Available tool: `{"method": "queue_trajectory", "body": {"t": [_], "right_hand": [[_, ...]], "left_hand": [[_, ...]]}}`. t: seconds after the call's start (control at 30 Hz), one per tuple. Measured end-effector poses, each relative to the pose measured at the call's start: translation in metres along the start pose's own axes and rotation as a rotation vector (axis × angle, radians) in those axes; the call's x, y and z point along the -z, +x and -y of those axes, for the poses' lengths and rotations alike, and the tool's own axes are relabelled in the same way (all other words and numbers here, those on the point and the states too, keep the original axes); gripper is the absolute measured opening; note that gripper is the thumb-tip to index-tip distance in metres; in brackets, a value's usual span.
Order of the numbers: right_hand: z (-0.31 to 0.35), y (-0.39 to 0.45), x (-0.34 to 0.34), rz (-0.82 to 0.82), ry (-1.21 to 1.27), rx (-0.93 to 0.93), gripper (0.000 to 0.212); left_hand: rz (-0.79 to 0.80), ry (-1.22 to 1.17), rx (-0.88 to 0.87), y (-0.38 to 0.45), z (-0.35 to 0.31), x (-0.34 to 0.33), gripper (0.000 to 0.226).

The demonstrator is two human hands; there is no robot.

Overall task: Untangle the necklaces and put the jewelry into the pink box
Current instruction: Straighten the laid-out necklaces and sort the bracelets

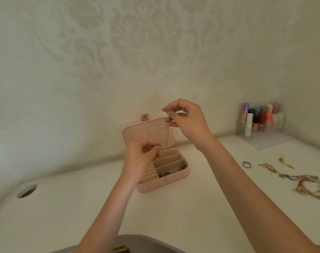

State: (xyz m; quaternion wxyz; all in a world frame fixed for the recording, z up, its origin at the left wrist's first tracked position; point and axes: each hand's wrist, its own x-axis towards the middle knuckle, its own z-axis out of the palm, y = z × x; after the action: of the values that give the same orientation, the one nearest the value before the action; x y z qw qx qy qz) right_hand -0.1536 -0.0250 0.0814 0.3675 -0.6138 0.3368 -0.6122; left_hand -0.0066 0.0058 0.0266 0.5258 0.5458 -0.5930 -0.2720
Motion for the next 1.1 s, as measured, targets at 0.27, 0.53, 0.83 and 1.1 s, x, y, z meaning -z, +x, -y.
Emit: {"method": "queue_trajectory", "body": {"t": [0.27,0.53,0.83,1.1], "right_hand": [[-0.004,0.000,0.002,0.013,0.001,-0.029,0.016],[-0.006,-0.005,-0.002,0.170,-0.036,-0.082,0.022],[-0.014,0.001,0.012,0.261,-0.218,-0.070,0.026],[-0.043,-0.001,0.032,0.465,-0.595,-0.306,0.027]], "left_hand": [[-0.010,0.013,0.034,0.006,0.011,-0.001,0.012],[0.138,0.246,-0.050,-0.002,0.026,-0.002,0.039],[0.030,0.174,-0.121,-0.015,0.026,-0.007,0.022],[0.014,0.317,-0.147,-0.023,0.043,-0.014,0.033]]}}
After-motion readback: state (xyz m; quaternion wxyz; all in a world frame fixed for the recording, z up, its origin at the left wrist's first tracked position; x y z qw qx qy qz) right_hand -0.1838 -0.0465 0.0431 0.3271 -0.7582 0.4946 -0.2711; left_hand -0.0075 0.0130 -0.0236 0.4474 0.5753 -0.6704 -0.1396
